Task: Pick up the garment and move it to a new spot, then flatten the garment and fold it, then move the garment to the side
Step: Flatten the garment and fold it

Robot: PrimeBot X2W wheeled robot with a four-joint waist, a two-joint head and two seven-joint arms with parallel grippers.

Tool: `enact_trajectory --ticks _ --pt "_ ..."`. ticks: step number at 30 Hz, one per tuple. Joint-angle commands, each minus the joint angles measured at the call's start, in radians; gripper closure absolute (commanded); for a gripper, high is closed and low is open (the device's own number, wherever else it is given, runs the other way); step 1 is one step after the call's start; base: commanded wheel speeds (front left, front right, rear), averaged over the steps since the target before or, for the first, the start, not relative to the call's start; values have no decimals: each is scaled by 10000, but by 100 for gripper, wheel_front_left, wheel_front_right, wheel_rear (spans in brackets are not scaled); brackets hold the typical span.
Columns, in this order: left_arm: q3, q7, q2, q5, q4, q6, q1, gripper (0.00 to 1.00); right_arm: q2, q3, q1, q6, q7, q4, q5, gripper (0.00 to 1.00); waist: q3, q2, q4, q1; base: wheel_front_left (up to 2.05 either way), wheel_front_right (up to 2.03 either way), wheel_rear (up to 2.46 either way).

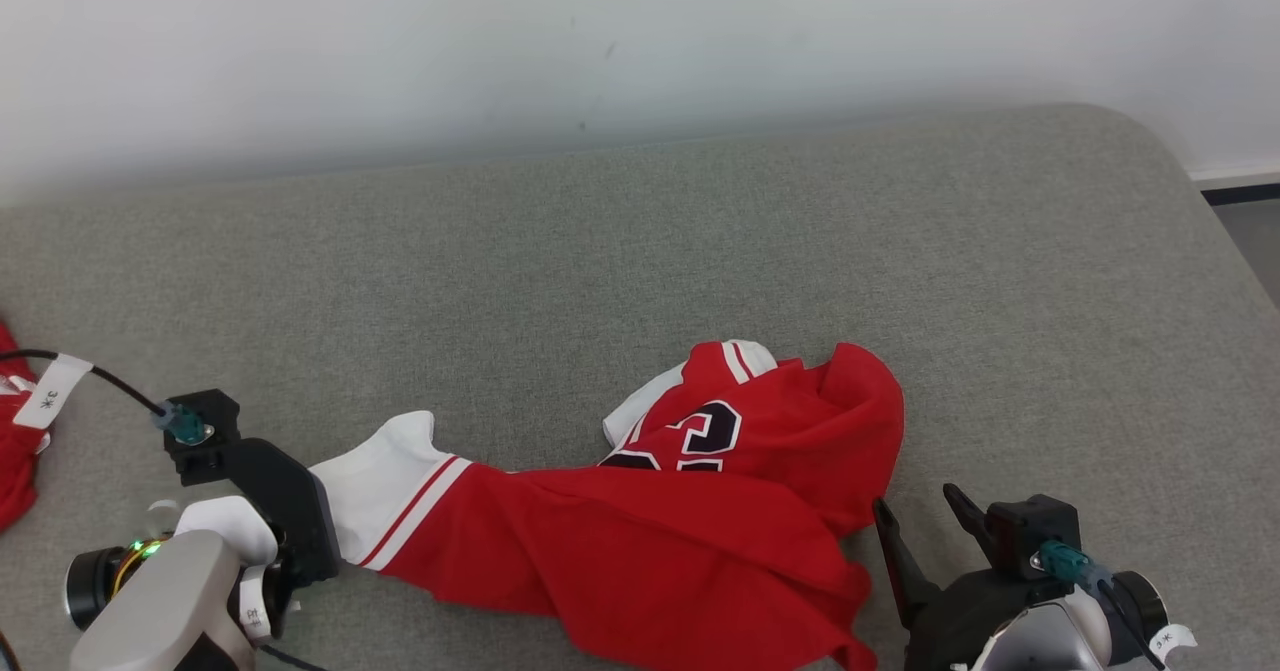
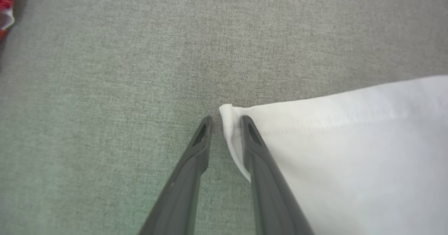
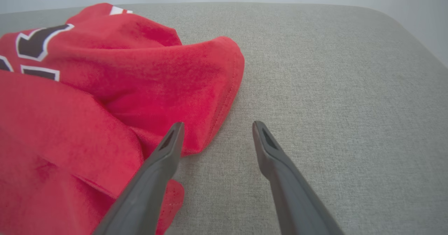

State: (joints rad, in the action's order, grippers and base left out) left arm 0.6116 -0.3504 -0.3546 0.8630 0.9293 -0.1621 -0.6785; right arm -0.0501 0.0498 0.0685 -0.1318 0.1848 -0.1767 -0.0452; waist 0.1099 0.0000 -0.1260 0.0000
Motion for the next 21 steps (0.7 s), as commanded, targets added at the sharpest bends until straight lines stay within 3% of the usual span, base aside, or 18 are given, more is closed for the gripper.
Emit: enact_trajectory --ticks 1,2,6,14,21 --pt "158 29 68 -118 3 85 45 76 -3 65 122 22 45 52 20 0 89 0 30 0 0 0 0" --pt "184 104 71 -148 -23 115 9 100 -3 101 103 22 79 60 -10 0 128 0 43 0 0 0 0" --pt "237 746 287 -348 -252 20 -108 100 -20 160 -127 22 574 302 -48 0 278 0 218 0 0 0 0" --pt "275 1761 882 -248 -471 105 497 100 -845 372 -1498 22 2552 1969 -543 0 180 0 584 0 0 0 0" --pt "283 2040 977 -216 -409 166 656 100 -682 245 -1818 22 3015 2388 -398 0 76 0 543 0 0 0 0"
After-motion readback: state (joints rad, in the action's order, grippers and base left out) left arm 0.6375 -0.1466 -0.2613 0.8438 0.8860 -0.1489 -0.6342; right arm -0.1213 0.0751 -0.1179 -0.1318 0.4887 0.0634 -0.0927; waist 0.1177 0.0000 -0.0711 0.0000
